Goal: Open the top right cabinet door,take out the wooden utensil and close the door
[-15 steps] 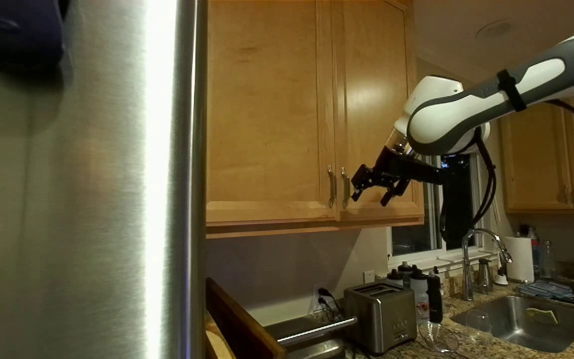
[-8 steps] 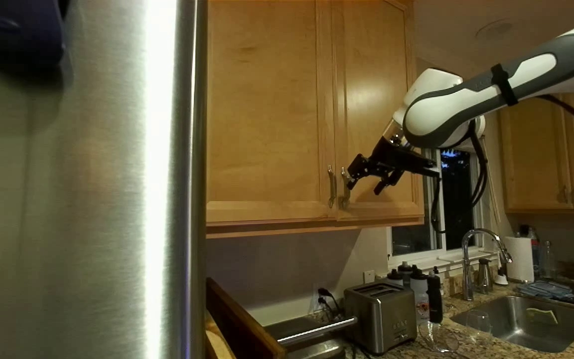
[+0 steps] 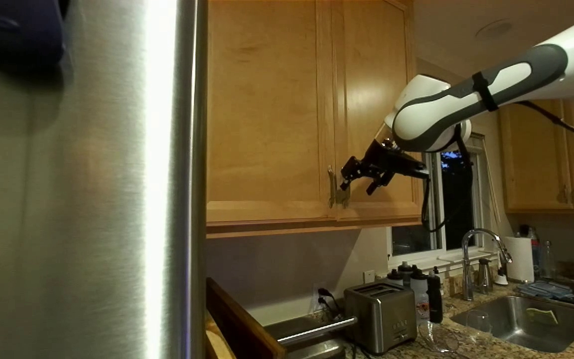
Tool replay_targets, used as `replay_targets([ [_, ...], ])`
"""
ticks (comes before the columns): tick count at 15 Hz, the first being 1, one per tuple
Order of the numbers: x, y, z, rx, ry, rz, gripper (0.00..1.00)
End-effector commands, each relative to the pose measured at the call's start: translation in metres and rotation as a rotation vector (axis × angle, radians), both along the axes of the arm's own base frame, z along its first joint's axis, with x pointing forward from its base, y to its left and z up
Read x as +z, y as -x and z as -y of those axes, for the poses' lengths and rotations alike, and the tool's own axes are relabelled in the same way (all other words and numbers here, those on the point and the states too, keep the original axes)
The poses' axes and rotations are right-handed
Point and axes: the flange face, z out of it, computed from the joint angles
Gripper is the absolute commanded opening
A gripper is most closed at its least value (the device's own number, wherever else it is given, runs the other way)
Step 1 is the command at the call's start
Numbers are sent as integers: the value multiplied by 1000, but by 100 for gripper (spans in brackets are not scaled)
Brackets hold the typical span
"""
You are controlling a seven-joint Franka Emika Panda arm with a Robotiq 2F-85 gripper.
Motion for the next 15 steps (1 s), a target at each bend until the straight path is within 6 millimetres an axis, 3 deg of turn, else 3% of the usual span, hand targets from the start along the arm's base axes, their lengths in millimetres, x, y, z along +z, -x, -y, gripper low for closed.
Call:
replay_targets([
  [1,7,-11,1,31,26,20,72],
  [10,9,-15,-4,79,68,36,12],
  [13,-2,-16,-15,109,91,15,6],
  [15,-6,-11,-14,119,115,10,10],
])
